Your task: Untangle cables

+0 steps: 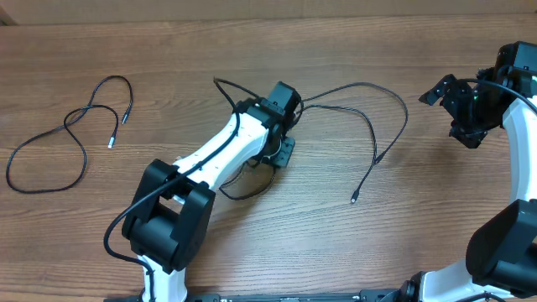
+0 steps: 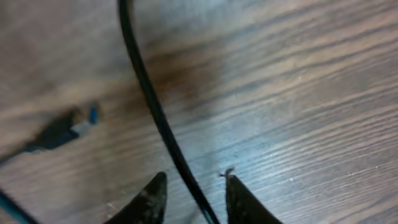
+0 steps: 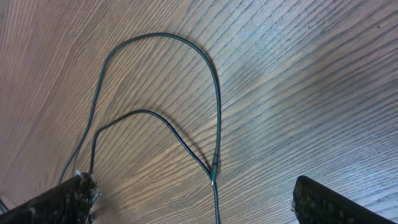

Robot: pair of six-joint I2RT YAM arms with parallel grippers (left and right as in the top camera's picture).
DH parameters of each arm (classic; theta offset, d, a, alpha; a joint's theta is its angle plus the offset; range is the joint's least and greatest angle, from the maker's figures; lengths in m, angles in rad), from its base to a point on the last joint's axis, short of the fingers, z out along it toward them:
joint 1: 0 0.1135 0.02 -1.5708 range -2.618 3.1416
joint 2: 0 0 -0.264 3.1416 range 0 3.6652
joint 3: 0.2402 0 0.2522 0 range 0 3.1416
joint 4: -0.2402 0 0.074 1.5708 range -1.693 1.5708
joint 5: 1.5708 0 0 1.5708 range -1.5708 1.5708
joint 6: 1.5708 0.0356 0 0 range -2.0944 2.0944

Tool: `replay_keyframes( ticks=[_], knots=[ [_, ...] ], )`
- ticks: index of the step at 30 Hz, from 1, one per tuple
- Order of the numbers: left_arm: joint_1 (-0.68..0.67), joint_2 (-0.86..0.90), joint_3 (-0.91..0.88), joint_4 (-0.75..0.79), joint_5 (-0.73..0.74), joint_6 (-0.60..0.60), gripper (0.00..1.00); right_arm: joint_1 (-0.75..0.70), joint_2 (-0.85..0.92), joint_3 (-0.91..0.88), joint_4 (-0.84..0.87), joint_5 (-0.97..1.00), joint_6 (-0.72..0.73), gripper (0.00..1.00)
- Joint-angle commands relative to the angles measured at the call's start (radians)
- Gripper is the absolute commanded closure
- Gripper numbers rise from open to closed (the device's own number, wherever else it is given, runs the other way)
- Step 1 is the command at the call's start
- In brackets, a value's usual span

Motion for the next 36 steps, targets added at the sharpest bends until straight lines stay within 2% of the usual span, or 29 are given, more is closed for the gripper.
replay_keyframes(
  ticks=[1, 4, 7, 11, 15, 17, 21, 23, 27, 29, 33, 36],
  knots=[
    [-0.031, 0.008, -0.035, -0.007, 0.015, -0.096, 0.78, -0.003, -0.012, -0.006, 0.002, 0.006, -0.007, 0.00],
    [-0.039, 0.008, -0.035, -0.012, 0.034, -0.129, 0.82, -0.003, -0.012, -0.006, 0.002, 0.006, -0.007, 0.00],
    [-0.041, 0.008, -0.035, -0.011, 0.077, -0.129, 0.74, -0.003, -0.012, -0.006, 0.002, 0.006, -0.007, 0.00],
    [-0.041, 0.008, -0.035, -0.012, 0.098, -0.129, 0.86, -0.003, -0.012, -0.006, 0.002, 0.006, -0.007, 0.00],
    [-0.041, 0.008, -0.035, -0.020, 0.100, -0.128, 0.84, -0.003, -0.012, -0.006, 0.002, 0.006, -0.007, 0.00],
    [-0.041, 0.008, -0.035, -0.023, 0.100, -0.128, 0.75, -0.003, -0.012, -0.006, 0.002, 0.006, -0.007, 0.00],
    [-0.041, 0.008, -0.035, -0.026, 0.100, -0.129, 0.76, -0.003, -0.012, -0.006, 0.002, 0.006, -0.007, 0.00],
    [-0.041, 0.008, -0.035, -0.027, 0.087, -0.169, 0.80, -0.003, -0.012, -0.006, 0.002, 0.006, -0.007, 0.00],
    [-0.042, 0.008, -0.035, -0.031, 0.056, -0.295, 0.82, -0.003, -0.012, -0.006, 0.002, 0.006, -0.007, 0.00],
    [-0.048, 0.008, -0.035, -0.030, -0.008, -0.354, 0.83, -0.003, -0.012, -0.006, 0.002, 0.006, -0.007, 0.00],
    [-0.054, 0.008, -0.035, -0.028, -0.103, -0.401, 0.89, -0.003, -0.012, -0.006, 0.002, 0.006, -0.007, 0.00],
    [-0.056, 0.008, -0.035, -0.027, -0.090, -0.401, 0.84, -0.003, -0.012, -0.006, 0.002, 0.006, -0.007, 0.00]
  ],
)
